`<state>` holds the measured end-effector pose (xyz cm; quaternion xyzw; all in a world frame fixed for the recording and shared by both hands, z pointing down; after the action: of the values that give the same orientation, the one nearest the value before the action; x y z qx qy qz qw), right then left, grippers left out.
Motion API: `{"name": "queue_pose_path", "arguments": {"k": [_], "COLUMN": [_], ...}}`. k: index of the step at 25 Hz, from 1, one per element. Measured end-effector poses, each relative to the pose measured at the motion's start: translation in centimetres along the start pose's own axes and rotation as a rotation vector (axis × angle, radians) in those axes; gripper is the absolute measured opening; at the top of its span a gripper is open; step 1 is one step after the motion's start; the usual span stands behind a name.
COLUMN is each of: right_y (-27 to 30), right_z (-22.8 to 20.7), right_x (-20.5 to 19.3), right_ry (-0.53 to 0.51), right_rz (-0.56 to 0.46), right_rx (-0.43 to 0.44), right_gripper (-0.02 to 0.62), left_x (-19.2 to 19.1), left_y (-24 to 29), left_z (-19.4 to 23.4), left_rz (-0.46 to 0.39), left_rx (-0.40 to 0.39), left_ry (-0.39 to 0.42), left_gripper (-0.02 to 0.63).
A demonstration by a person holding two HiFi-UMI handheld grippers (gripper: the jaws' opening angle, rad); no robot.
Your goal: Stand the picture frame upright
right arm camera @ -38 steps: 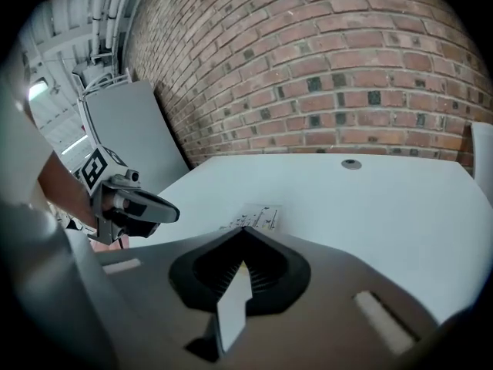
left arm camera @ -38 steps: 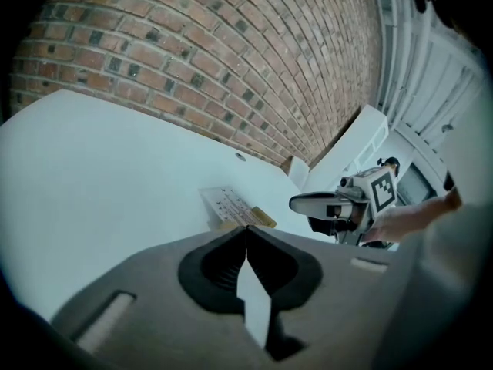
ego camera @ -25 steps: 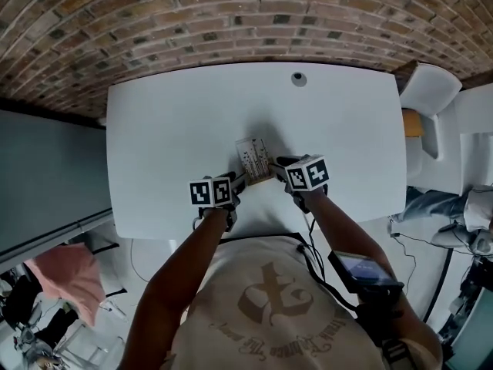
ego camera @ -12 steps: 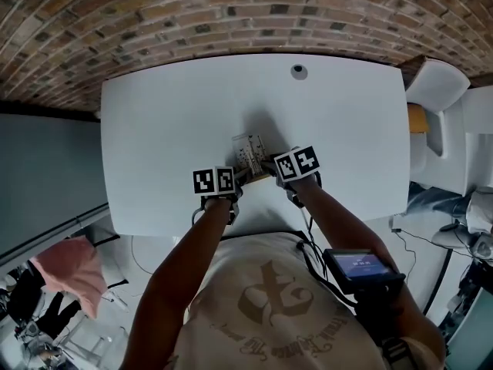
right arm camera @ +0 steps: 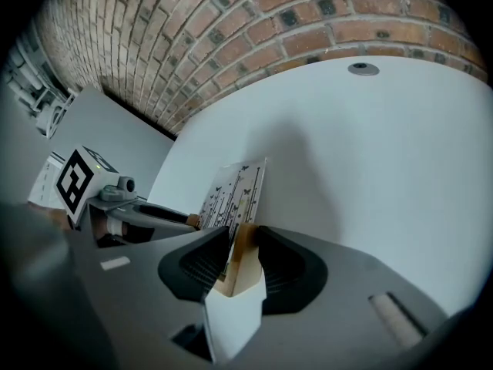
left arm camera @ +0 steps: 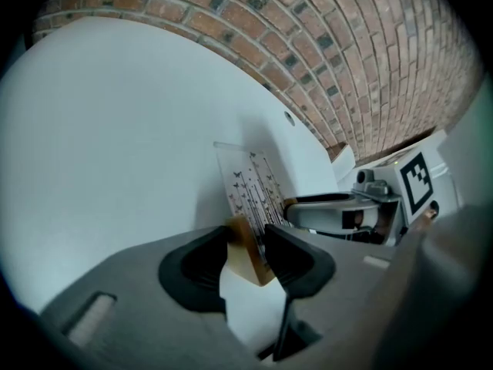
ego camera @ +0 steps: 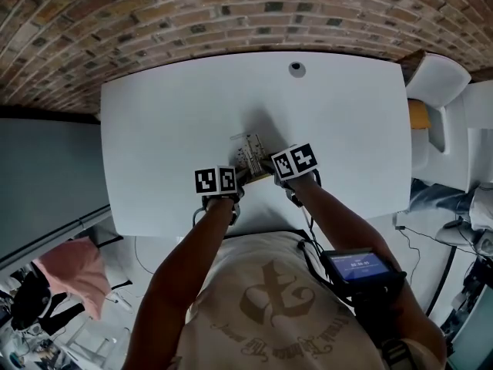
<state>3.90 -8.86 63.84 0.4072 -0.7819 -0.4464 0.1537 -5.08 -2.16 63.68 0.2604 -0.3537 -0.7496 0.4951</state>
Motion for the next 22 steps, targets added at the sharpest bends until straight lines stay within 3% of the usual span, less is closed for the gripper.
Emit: {"name": "queue_pose_path", "arguments": {"k": [9, 22], "right_y": [-1.3, -2.6], "right_z": [0.8, 2.5], "right_x": [-0.6, 1.7], "right_ry": [-0.003, -0.053], "right_rz": [-0.092, -0.244], "right_rx": [-0.024, -0.017], "right_gripper": [0.106, 0.092], "left_x": [-0.5, 1.7], "left_y": [-1.3, -4.3], "left_z": [-0.3, -0.5], "left_rz": [-0.085, -0.244], "left_rx": [-0.012, 0.009], "left_ry": [0.051, 0.144], "left_gripper": [0.12, 0.104]}}
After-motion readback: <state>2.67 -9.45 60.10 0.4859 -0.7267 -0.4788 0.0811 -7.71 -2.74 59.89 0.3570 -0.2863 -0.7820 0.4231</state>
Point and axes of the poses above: the fingertips, and each gripper's own axes: y forward along the fingers, z to its left, x out of its top, the point moved 4 cm from there along -y, backward along the fingers, and after that the axes turned 6 degrees about z, right-handed, at the moved point
